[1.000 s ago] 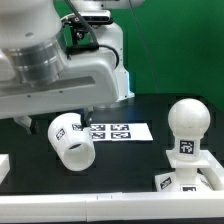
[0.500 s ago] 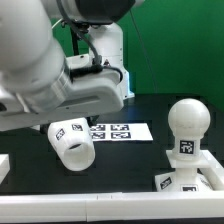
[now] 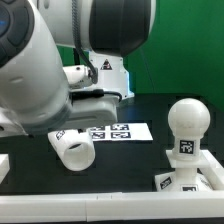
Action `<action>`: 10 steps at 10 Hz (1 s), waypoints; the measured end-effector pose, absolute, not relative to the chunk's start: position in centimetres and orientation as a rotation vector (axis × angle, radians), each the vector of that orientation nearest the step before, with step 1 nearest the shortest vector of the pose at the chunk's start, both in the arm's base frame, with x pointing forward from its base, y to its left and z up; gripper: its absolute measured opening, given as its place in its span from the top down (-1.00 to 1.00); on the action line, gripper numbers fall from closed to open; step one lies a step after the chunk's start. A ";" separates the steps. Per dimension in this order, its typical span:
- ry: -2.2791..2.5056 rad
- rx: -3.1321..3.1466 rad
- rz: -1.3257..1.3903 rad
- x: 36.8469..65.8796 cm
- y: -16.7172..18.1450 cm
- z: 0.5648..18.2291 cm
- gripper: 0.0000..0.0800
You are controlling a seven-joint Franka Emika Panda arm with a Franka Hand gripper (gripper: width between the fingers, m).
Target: Assemble lamp
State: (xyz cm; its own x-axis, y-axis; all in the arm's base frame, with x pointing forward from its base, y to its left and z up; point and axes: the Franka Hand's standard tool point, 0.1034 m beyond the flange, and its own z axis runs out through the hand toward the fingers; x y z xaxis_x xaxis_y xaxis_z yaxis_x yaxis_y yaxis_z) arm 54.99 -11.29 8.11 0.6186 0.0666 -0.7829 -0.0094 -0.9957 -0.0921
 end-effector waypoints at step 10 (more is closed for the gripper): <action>-0.054 -2.790 1.301 54.3 -12.5 2.7 -0.75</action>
Offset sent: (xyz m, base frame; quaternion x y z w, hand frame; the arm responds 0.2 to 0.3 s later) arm -0.0038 -0.0161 -0.0298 -0.0675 -0.0589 0.0492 0.9948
